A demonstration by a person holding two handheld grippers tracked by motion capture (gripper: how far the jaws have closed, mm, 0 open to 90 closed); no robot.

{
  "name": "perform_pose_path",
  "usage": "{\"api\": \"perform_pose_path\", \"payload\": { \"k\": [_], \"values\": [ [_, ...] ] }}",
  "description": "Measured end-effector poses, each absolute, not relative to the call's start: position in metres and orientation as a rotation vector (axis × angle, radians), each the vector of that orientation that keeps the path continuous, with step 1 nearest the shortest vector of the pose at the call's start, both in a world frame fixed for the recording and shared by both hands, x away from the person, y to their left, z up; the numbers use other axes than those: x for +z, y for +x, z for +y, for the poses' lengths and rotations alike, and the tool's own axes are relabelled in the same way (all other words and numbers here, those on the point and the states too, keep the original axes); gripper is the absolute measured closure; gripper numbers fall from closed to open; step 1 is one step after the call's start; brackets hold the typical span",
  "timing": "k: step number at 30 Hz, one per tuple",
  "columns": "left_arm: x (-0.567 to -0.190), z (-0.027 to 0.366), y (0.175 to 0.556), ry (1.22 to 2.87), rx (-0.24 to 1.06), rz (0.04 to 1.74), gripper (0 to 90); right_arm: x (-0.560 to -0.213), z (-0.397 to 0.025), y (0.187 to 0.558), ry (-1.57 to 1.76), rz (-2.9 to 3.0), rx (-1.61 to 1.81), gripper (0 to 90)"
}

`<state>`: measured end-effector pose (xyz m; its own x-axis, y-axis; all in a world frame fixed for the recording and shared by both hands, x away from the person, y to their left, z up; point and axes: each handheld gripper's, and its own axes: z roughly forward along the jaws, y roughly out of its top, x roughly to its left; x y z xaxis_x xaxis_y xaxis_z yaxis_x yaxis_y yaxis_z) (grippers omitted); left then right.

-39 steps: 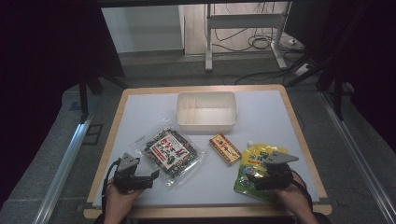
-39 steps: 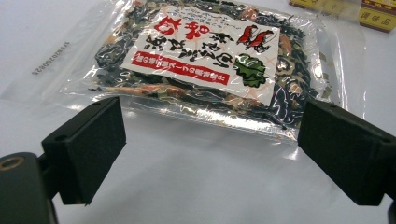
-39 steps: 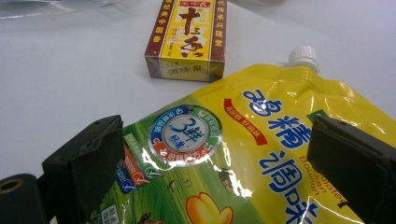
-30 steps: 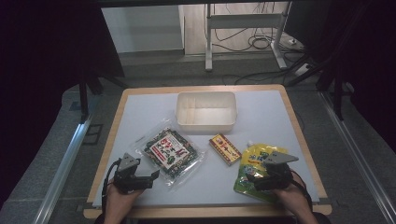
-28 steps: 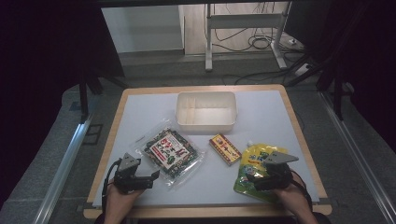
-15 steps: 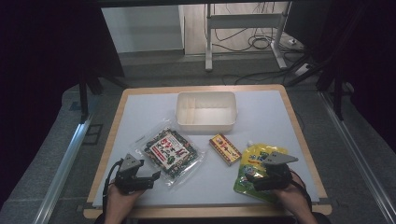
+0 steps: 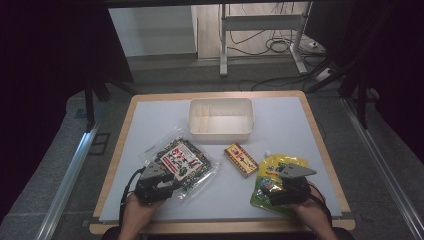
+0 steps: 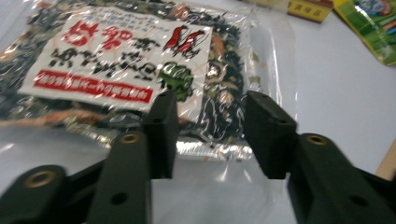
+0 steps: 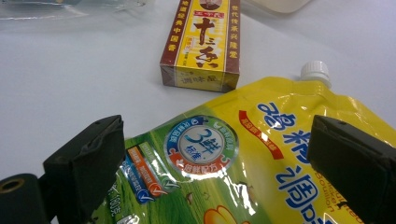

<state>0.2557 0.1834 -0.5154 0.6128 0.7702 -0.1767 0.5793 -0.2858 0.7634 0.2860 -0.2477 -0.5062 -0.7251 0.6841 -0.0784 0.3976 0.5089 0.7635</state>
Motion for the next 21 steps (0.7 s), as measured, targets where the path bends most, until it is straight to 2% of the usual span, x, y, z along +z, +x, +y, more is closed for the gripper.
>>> {"api": "perform_pose_path", "payload": {
  "k": [6,7,9,12,21],
  "values": [
    [-0.511,0.173,0.271,2.021,0.245,1.029,80.4,-0.505,-0.247,0.285,0.888,2.381,1.062,4.3],
    [-0.510,0.169,0.278,2.042,0.247,1.018,80.4,-0.505,-0.247,0.285,0.885,2.377,1.066,4.2],
    [-0.508,0.161,0.289,2.059,0.261,1.026,86.8,-0.505,-0.247,0.285,0.895,2.375,1.073,4.3],
    [-0.506,0.155,0.305,2.064,0.236,1.007,89.4,-0.505,-0.247,0.285,0.888,2.382,1.064,4.3],
    [-0.507,0.117,0.359,2.104,0.236,0.991,88.3,-0.506,-0.245,0.284,0.883,2.394,1.052,4.2]
  ]
}}
